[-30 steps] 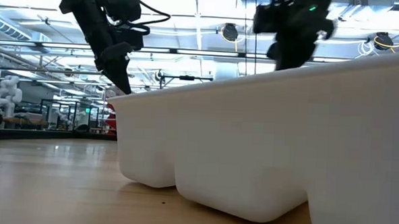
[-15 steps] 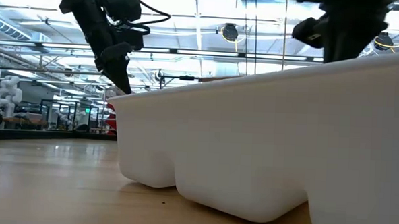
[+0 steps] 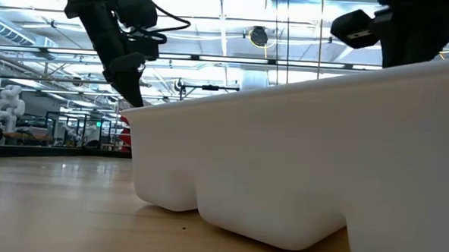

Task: Sort silverware
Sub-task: Put the gold table knife into the cutlery tray with the other gold table knives, then put the gold spoon into the cutlery tray with the other gold spoons

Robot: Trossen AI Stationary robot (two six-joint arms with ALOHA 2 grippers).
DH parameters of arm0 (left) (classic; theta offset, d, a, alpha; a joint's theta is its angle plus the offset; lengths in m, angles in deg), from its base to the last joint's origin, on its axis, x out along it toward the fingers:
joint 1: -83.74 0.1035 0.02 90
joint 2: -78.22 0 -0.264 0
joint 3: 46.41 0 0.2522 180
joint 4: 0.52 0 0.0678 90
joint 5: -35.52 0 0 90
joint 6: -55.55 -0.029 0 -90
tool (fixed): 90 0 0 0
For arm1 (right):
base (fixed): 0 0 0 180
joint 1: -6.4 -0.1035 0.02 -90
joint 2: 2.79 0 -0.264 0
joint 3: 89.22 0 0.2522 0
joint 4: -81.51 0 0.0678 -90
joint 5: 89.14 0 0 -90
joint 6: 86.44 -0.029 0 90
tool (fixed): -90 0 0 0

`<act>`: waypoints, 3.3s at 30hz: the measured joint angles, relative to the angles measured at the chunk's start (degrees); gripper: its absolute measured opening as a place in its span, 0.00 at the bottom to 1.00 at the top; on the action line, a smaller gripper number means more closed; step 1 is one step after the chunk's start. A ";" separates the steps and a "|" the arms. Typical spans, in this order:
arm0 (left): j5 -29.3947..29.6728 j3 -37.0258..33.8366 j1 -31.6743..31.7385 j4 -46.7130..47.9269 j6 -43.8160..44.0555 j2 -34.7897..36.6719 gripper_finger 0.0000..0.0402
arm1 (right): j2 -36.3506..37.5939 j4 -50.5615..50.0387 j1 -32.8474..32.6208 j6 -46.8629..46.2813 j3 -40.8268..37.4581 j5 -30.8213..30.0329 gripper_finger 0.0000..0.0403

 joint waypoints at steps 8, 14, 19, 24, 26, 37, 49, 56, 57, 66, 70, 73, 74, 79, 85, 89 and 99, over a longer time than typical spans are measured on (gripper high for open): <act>0.00 -0.10 0.00 0.17 0.00 0.02 0.06 | -6.18 2.40 -0.48 8.31 0.00 0.57 0.00; 0.00 -0.09 0.00 0.19 -0.09 0.02 0.06 | -8.64 3.87 -0.48 11.66 0.00 0.51 0.00; 0.00 -0.10 0.00 0.17 -0.11 0.02 0.06 | -9.80 9.06 -0.48 14.98 0.00 0.57 0.00; -0.02 -0.10 0.00 0.16 -1.18 0.02 0.06 | -9.96 14.08 -0.34 16.28 0.00 0.79 0.00; -0.02 -0.10 0.00 0.15 -1.21 0.02 0.06 | -9.96 14.70 -0.32 15.21 0.00 0.86 0.01; -0.02 -0.10 0.00 0.11 -1.58 0.02 0.06 | -9.96 13.35 -0.32 13.28 0.00 3.83 0.23; -0.05 -0.10 0.00 0.06 -4.15 0.02 0.06 | -9.96 13.38 -0.11 8.18 0.00 3.40 0.29; -0.47 -0.10 0.02 -0.07 -4.16 0.02 0.06 | -9.91 15.59 1.49 -1.43 0.00 3.36 0.28; -0.48 -0.10 0.01 -0.07 -4.22 0.02 0.06 | -9.89 15.91 1.58 -1.56 0.00 3.35 0.28; -0.48 -0.10 0.01 -0.19 -4.21 0.02 0.06 | -9.87 17.19 1.58 -6.54 0.00 3.31 0.28; -0.50 -0.12 0.00 -1.37 -4.19 0.02 0.06 | -9.80 17.45 1.58 -10.46 0.00 3.29 0.28; -0.50 -0.12 0.00 -3.67 -4.04 0.02 0.06 | -9.80 17.89 1.56 -12.66 0.00 3.29 0.28; -0.50 -0.12 0.00 -4.40 -4.02 0.02 0.06 | -9.80 17.91 1.56 -13.39 0.00 3.31 0.28; -0.49 -0.12 0.00 -7.59 -4.02 0.02 0.06 | -9.80 18.08 1.53 -15.46 0.00 3.31 0.28; -0.50 -0.12 -0.04 -9.10 -4.01 0.02 0.06 | -9.80 18.11 1.53 -17.07 0.00 3.31 0.28; -0.50 -0.12 -0.04 -9.09 -4.00 0.02 0.06 | -9.80 19.36 1.53 -17.71 0.00 3.31 0.28; -0.50 -0.12 -0.04 -8.97 -4.01 0.02 0.06 | -9.80 23.22 1.53 -17.85 0.00 3.31 0.28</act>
